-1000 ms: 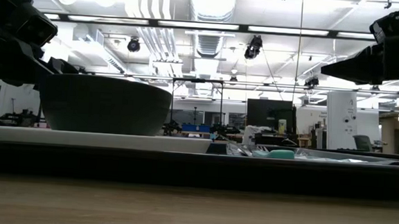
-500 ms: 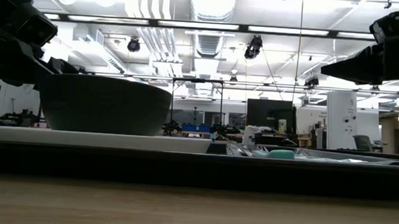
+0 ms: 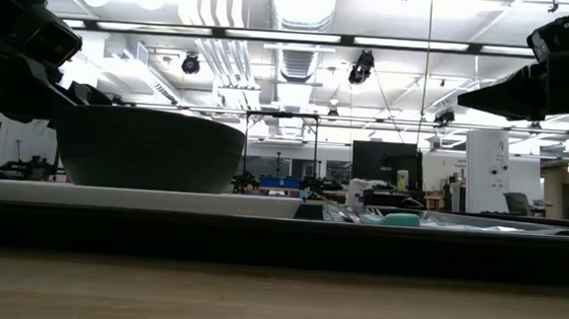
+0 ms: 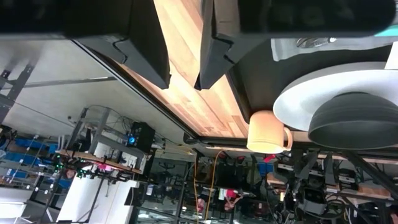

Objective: Set up tray
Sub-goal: Return to Home Position

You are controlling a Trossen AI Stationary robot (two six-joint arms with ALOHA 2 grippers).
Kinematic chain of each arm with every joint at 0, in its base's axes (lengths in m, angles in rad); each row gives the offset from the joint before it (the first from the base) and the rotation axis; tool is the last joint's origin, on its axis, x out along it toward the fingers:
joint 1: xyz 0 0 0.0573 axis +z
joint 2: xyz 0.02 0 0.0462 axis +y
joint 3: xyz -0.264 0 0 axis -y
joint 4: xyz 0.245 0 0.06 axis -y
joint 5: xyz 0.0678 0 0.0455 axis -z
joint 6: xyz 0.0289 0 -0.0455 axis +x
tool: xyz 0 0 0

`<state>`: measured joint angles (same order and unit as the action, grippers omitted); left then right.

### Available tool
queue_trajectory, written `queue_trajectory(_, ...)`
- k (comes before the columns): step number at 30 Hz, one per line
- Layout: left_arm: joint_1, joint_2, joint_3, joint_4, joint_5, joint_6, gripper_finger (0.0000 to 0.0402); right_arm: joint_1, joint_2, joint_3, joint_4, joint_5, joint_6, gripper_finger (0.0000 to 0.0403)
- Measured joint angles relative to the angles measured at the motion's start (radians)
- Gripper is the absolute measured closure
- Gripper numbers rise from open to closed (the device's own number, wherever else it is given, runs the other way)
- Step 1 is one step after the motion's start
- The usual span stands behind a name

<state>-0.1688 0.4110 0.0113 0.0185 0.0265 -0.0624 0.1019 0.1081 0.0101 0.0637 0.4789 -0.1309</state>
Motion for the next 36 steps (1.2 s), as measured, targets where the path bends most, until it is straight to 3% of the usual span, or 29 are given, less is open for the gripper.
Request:
queue_trajectory(20, 0.000, 0.000, 0.000, 0.000, 0.000, 0.000, 0.0300, 0.000, -0.001, 0.000, 0.000, 0.000, 0.000, 0.0335)
queue_trajectory(36, 0.000, 0.000, 0.000, 0.000, 0.000, 0.000, 0.0300, 0.000, -0.001, 0.000, 0.000, 0.000, 0.000, 0.0316)
